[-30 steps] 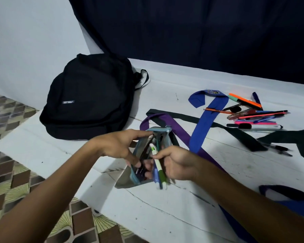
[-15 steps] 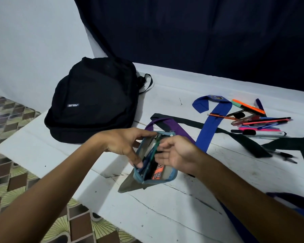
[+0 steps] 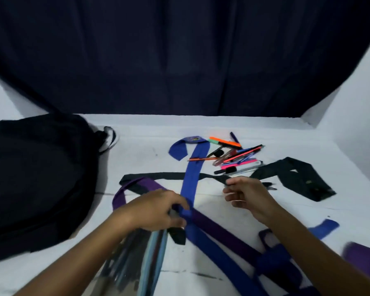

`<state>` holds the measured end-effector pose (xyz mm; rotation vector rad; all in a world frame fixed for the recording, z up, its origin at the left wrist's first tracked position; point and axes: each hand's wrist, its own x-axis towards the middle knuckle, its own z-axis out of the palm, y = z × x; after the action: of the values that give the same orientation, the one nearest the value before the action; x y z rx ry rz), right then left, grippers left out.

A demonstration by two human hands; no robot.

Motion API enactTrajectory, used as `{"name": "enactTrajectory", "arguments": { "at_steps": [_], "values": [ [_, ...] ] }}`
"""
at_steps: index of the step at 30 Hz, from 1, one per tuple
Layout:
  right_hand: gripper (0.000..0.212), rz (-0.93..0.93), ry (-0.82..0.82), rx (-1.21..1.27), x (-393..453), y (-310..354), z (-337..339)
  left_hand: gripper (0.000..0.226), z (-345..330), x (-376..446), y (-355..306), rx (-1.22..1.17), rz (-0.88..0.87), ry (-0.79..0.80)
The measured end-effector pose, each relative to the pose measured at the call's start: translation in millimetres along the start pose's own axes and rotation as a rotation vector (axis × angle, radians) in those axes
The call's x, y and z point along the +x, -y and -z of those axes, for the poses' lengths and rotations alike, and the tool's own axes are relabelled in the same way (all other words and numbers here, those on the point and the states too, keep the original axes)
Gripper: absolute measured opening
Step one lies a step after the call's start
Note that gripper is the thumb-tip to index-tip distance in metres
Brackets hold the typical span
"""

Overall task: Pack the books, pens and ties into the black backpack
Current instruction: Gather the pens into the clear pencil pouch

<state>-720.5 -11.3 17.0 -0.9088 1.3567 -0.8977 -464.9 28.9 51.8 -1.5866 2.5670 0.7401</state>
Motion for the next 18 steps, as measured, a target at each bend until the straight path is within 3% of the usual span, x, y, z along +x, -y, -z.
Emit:
{"name": "enactTrajectory", "arguments": {
  "at_steps": [6, 9, 12, 18],
  "values": [
    [0.025, 0.204, -0.264, -0.204, 28, -7, 82, 0.011, -3, 100, -34, -0.141, -0.119, -0.221],
    [0.028, 0.432, -0.351, -0.621, 51, -14, 107, 0.013, -14, 146, -51, -0.172, -0.191, -0.304],
    [0.016, 0.537, -0.234, -0.960, 66, -17, 113, 0.019, -25, 176, -64, -0.062, -0.233, -0.338],
    [0.013, 0.494, 0.029, -1.293, 79, -9, 107, 0.021, -45, 192, -58, -0.107, -0.124, -0.369]
  ]
}}
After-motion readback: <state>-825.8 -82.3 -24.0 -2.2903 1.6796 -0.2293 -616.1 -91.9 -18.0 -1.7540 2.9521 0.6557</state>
